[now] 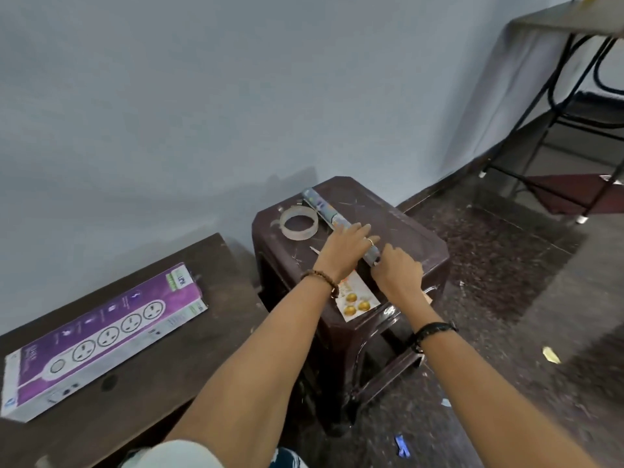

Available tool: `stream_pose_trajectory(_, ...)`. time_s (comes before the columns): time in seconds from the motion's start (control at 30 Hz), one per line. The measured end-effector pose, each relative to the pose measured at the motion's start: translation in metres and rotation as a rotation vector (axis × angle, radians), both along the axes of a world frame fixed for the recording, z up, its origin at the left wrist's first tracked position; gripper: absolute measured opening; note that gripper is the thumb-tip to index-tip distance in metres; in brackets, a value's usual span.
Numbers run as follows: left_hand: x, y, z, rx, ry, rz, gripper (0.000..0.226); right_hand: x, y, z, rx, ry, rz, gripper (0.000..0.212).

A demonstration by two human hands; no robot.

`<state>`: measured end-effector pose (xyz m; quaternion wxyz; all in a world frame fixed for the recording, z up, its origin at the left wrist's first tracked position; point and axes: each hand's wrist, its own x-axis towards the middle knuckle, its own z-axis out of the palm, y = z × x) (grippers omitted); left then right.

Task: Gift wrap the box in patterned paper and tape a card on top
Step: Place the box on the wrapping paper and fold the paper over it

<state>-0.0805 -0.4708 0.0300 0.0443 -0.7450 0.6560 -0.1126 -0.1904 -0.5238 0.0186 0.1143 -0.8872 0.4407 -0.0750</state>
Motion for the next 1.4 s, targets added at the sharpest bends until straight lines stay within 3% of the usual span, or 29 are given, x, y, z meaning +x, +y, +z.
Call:
stream_pose_trajectory(0.07, -0.003, 0.000, -0.008, 0.016, -0.043, -0.001, 0.054, 0.000, 0.001, -0.005, -0.029, -0.061, -0.011, 0.023)
stream_pose_trajectory(0.27, 0.010, 0.004, 0.024, -0.206, -0.125, -0.018, 0.046, 0.010, 0.006, 0.029, -0.251, -0.261, -0.070, 0.029)
stream_pose_trajectory(0.43, 0.038, 0.071, 0.070, -0.512, -0.228, 0.040, 0.038, 0.034, 0.038, 0.070, -0.380, -0.450, 0.224, 0.028)
stream_pose_trajectory(0.53, 0.061, 0.149, 0.068, -0.583, -0.302, 0.115, 0.037, 0.056, 0.078, 0.082, -0.370, -0.427, 0.493, 0.036)
stream_pose_trajectory(0.67, 0.084, 0.269, 0.059, -0.442, -0.278, 0.309, 0.045, 0.090, 0.139, 0.085, -0.160, -0.320, 0.864, 0.049)
stream_pose_trajectory(0.73, 0.085, 0.322, 0.057, -0.362, -0.153, 0.438, 0.040, 0.106, 0.168, 0.081, -0.075, -0.210, 0.962, 0.048)
stream_pose_trajectory(0.87, 0.073, 0.396, 0.046, -0.130, 0.311, 0.622, 0.046, 0.134, 0.225, 0.063, 0.018, 0.042, 1.052, 0.041)
stream_pose_trajectory(1.0, 0.065, 0.430, 0.018, -0.118, 0.512, 0.742, 0.043, 0.143, 0.266, 0.046, -0.023, 0.111, 1.108, 0.034)
stream_pose_trajectory(1.17, 0.055, 0.434, -0.014, -0.023, 0.336, 0.693, 0.044, 0.153, 0.284, 0.028, -0.060, 0.061, 1.096, 0.033)
stream_pose_trajectory(1.3, 0.049, 0.432, -0.034, -0.126, 0.052, 0.720, 0.042, 0.175, 0.295, 0.028, -0.084, 0.053, 1.155, 0.045)
stream_pose_trajectory(1.4, 0.044, 0.426, -0.043, -0.248, 0.065, 0.749, 0.049, 0.202, 0.308, 0.024, -0.186, 0.166, 1.234, 0.061)
